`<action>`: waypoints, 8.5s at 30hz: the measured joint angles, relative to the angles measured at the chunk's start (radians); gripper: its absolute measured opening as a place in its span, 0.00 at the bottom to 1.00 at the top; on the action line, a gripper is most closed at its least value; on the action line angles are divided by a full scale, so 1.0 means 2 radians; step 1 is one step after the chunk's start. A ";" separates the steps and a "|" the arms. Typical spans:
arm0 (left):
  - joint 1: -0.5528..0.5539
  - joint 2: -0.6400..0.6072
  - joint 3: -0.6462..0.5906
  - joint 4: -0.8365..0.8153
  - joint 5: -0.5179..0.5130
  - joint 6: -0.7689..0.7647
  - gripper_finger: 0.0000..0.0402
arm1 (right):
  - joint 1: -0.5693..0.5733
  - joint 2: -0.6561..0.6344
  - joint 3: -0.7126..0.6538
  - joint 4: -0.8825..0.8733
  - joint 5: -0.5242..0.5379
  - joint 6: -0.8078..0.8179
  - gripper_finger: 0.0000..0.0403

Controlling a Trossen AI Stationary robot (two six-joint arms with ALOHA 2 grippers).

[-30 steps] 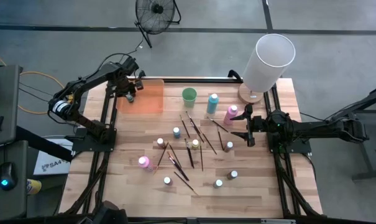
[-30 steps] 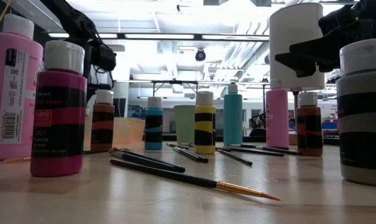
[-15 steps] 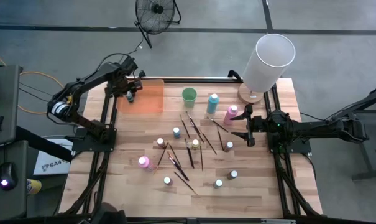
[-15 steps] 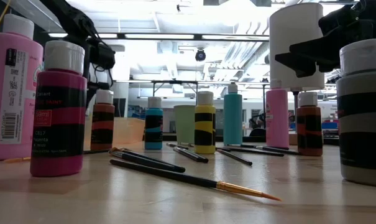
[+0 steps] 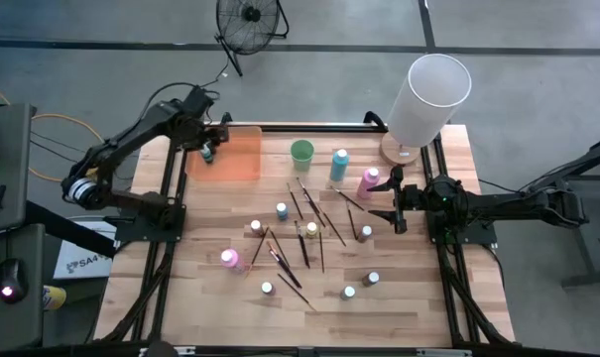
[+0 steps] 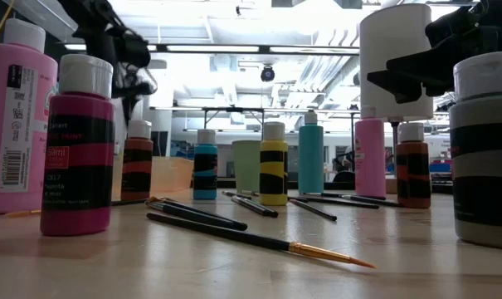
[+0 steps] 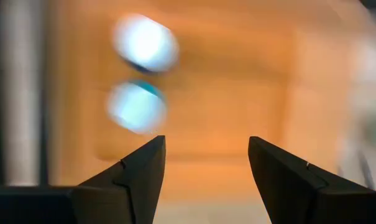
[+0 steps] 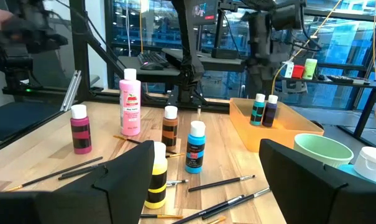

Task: Pick & Place Paint Supplies
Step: Put the pink paint bottle into the orange bin, then put the brown paint bottle into the orange bin

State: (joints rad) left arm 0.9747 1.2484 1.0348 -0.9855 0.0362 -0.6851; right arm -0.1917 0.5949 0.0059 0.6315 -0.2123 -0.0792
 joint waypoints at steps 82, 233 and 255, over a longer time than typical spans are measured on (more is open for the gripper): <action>-0.701 0.067 0.099 -0.091 0.013 0.275 0.56 | 0.000 0.000 0.000 0.000 0.000 0.000 0.71; 0.040 0.176 0.272 -0.143 -0.077 0.155 0.50 | 0.000 0.000 0.000 0.000 0.000 0.000 0.71; -0.229 0.056 0.261 -0.208 0.007 0.241 0.50 | 0.000 0.000 0.000 0.000 0.000 0.000 0.71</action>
State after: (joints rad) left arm 0.5172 1.3613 1.5566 -1.4023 0.0493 -0.2031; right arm -0.1921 0.5945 0.0059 0.6315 -0.2123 -0.0793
